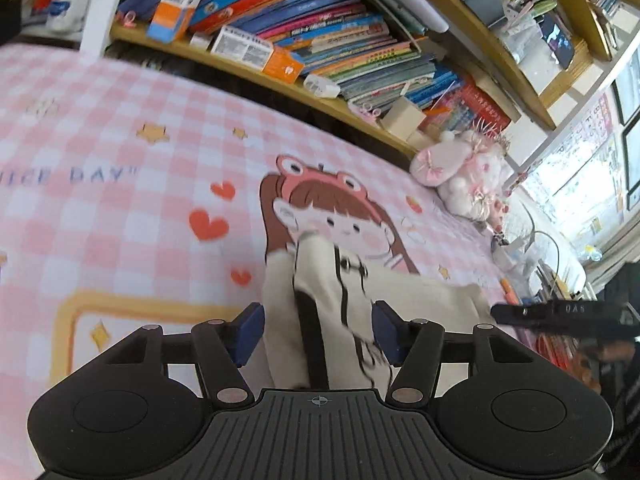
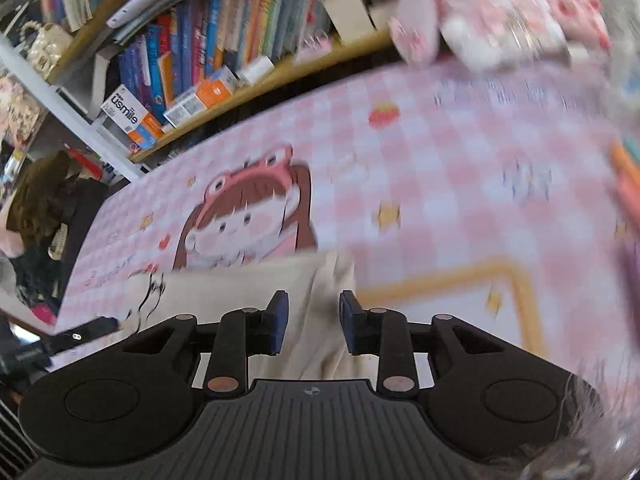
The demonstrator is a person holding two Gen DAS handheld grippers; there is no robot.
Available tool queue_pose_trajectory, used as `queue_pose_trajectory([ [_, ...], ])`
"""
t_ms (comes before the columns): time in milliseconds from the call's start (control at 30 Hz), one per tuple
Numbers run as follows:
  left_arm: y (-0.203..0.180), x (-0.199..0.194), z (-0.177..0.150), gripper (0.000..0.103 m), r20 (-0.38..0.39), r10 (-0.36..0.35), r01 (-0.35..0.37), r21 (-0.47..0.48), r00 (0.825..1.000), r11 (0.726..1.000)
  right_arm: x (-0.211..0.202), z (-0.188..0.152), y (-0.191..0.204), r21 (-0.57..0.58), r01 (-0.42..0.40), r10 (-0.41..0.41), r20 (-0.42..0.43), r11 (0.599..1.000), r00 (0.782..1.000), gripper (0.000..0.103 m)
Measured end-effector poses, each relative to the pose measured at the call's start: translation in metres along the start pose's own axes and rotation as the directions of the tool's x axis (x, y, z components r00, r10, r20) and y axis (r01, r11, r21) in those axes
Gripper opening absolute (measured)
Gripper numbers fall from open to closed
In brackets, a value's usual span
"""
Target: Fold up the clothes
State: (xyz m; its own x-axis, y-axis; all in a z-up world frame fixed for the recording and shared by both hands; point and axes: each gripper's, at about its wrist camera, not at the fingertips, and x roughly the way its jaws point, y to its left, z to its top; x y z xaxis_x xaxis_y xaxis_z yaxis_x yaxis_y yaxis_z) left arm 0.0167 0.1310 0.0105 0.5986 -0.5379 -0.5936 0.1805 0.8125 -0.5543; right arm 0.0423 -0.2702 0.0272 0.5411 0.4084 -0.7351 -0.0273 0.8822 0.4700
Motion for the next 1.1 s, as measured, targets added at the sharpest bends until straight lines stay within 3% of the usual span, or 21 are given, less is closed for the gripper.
queue_pose_trajectory([
  [67, 0.0, 0.003, -0.004, 0.051, -0.006, -0.013, 0.012, -0.031, 1.0, 0.999, 0.002, -0.012, -0.001, 0.042, 0.025, -0.025, 0.003, 0.999, 1.0, 0.012],
  [133, 0.003, 0.008, -0.008, 0.04, -0.023, -0.021, 0.02, -0.062, 1.0, 0.998, 0.005, -0.021, -0.004, 0.084, 0.038, -0.039, 0.008, 0.996, 0.999, 0.009],
  [200, 0.004, 0.011, -0.01, 0.009, -0.034, -0.035, 0.032, -0.086, 0.999, 0.996, 0.007, -0.026, -0.008, 0.095, 0.036, -0.038, 0.024, 0.995, 0.999, 0.008],
  [233, 0.0, 0.004, -0.011, 0.004, -0.006, -0.055, 0.054, -0.082, 0.998, 0.995, 0.008, -0.028, -0.009, 0.096, 0.038, -0.041, 0.029, 0.995, 0.999, 0.008],
  [333, -0.008, -0.017, -0.015, 0.003, 0.078, -0.105, 0.112, -0.095, 0.991, 0.989, 0.01, -0.031, -0.011, 0.116, 0.042, -0.047, 0.036, 0.992, 0.998, 0.008],
  [367, -0.003, -0.018, -0.018, 0.003, 0.084, -0.092, 0.102, -0.12, 0.992, 0.988, 0.01, -0.032, -0.012, 0.119, 0.042, -0.048, 0.04, 0.992, 0.998, 0.008],
  [500, 0.03, 0.009, -0.032, 0.008, 0.001, -0.05, 0.048, -0.234, 0.999, 0.971, 0.011, -0.037, -0.014, 0.158, 0.015, -0.024, 0.053, 0.987, 0.998, 0.008],
  [633, 0.021, 0.005, -0.024, 0.021, 0.03, -0.033, 0.038, -0.166, 0.999, 0.985, 0.007, -0.035, -0.01, 0.122, 0.025, -0.032, 0.054, 0.992, 0.998, 0.011],
  [700, 0.015, 0.0, -0.015, 0.038, 0.055, 0.004, 0.001, -0.098, 0.998, 0.995, 0.005, -0.029, -0.005, 0.087, 0.037, -0.043, 0.07, 0.996, 0.997, 0.019],
  [867, 0.011, 0.008, 0.009, 0.039, 0.076, 0.062, -0.06, -0.021, 0.995, 0.998, 0.014, -0.008, 0.008, -0.004, 0.079, -0.078, 0.096, 0.997, 0.992, 0.022],
  [933, 0.011, 0.019, 0.017, 0.038, 0.073, 0.075, -0.075, -0.013, 0.994, 0.997, 0.024, -0.001, 0.008, -0.013, 0.092, -0.09, 0.093, 0.996, 0.992, 0.02],
  [967, 0.011, 0.025, 0.02, 0.033, 0.073, 0.072, -0.071, -0.015, 0.995, 0.997, 0.026, 0.001, 0.007, -0.001, 0.081, -0.08, 0.094, 0.997, 0.992, 0.014],
  [1000, 0.012, 0.027, 0.021, 0.008, 0.076, 0.053, -0.052, -0.024, 0.996, 0.998, 0.028, 0.003, 0.005, 0.01, 0.07, -0.071, 0.095, 0.997, 0.993, 0.004],
  [1033, 0.013, 0.027, 0.021, 0.003, 0.083, 0.031, -0.028, -0.04, 0.996, 0.999, 0.025, 0.002, 0.002, 0.044, 0.049, -0.054, 0.11, 0.998, 0.993, 0.004],
  [1100, 0.016, 0.024, 0.018, 0.002, 0.115, 0.016, -0.008, -0.069, 0.993, 0.998, 0.01, -0.003, -0.009, 0.171, -0.014, -0.015, 0.168, 0.985, 0.986, 0.004],
])
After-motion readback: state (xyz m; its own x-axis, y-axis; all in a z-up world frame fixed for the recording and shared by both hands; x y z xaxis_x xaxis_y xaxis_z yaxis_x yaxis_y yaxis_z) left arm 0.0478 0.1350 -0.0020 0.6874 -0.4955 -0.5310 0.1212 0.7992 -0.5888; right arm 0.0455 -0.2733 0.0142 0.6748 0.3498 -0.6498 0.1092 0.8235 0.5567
